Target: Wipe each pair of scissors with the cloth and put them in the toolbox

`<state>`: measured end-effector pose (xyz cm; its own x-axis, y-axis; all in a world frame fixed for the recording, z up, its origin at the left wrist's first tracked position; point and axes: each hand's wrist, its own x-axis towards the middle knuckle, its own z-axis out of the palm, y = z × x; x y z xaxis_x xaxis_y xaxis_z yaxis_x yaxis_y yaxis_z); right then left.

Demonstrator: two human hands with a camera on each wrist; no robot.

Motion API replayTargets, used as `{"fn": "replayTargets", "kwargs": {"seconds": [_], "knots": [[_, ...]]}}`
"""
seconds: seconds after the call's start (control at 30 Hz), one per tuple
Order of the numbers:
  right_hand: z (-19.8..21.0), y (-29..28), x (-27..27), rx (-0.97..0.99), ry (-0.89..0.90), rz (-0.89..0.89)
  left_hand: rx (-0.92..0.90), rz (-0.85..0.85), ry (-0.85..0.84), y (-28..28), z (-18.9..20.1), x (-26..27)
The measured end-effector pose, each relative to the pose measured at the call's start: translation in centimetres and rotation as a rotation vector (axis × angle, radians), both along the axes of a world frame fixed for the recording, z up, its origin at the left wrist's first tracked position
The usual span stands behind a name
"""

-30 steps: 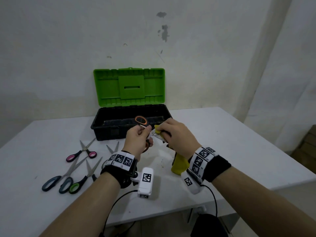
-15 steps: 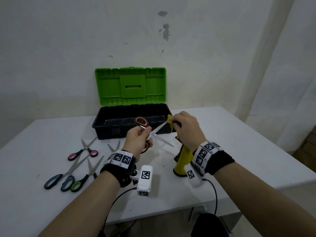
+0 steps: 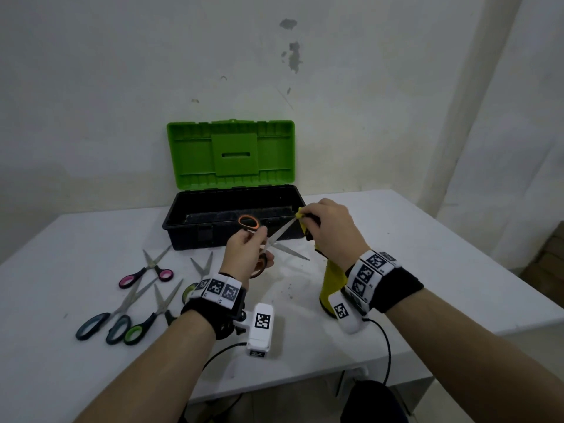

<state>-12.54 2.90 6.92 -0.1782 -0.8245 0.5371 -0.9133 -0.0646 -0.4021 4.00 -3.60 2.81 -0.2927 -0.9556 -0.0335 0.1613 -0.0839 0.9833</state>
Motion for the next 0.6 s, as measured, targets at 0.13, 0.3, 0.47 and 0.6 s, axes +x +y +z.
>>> {"fn": "replayTargets", "kwargs": {"seconds": [0.13,0.3,0.47,0.6], "knots": [[0.5,0.6,3.2,0.067,0.058,0.123,0.143,0.027,0.117,-0.1,0.5,-0.1],[-0.6,-0.1,5.7,0.196,0.156,0.149,0.064,-0.017,0.07,0.9,0.7,-0.4],[-0.6,-0.1,5.8,0.271,0.231,0.14,0.082,0.008,0.063,0.6,0.9,0.4],[0.0,-0.1,6.2,0.268,0.245,0.173,0.048,-0.022,0.028,0.9,0.5,0.3]]}}
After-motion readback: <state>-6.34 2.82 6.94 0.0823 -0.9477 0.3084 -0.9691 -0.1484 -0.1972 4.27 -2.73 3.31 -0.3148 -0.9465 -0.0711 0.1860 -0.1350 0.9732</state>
